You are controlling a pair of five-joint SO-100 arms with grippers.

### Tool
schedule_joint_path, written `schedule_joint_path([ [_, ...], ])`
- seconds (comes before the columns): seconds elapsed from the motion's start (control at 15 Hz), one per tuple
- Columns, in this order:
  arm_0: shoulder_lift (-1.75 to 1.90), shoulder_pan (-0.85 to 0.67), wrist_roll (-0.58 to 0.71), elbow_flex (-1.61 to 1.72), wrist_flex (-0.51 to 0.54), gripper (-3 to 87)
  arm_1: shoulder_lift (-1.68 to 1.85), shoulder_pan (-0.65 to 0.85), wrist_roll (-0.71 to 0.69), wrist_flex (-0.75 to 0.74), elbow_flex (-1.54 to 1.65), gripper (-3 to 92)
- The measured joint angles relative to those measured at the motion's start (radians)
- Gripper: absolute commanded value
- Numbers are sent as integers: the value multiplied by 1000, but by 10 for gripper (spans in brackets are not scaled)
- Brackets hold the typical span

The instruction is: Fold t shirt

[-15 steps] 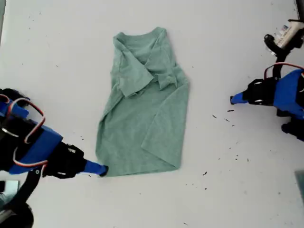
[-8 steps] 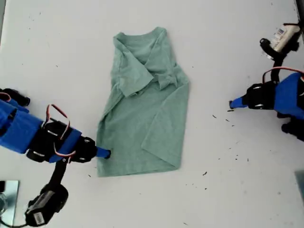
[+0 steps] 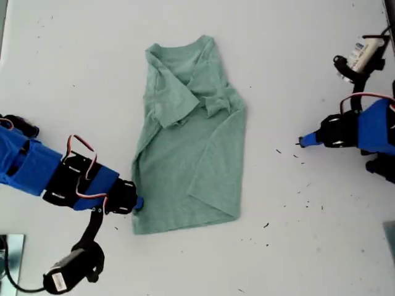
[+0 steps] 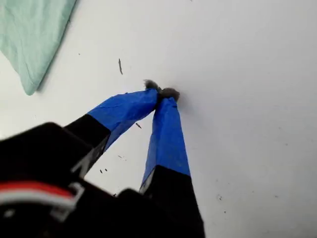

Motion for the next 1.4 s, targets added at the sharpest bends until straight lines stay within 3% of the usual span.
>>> schedule_joint_path([
  [0.07, 20, 3, -17, -15, 25, -3, 0, -11, 2, 0, 0, 17],
  [0.13, 95, 3, -40, -52, 120, -3, 0, -14, 3, 0, 0, 17],
  [0.33, 304, 2, -52, -186, 574, -3, 0, -12, 3, 0, 0, 17],
  [0.4, 373, -18, -31, -222, 627, -3, 0, -12, 3, 0, 0, 17],
  [0.6, 327, -57, 69, -416, 643, -3, 0, -18, 6, 6, 0, 17],
  [0.93, -225, -150, 330, -928, 555, 12, 0, -41, 23, 11, 0, 17],
  [1.13, -456, -218, 402, -1000, 476, 295, 0, -58, 37, 11, 0, 17],
  [1.2, -474, -229, 417, -1023, 480, 322, 0, -58, 38, 12, 0, 17],
  [1.33, -420, -229, 451, -1026, 523, 190, 0, -58, 40, 12, 0, 17],
  [1.4, -321, -227, 451, -1012, 540, 175, 0, -58, 40, 12, 0, 17],
])
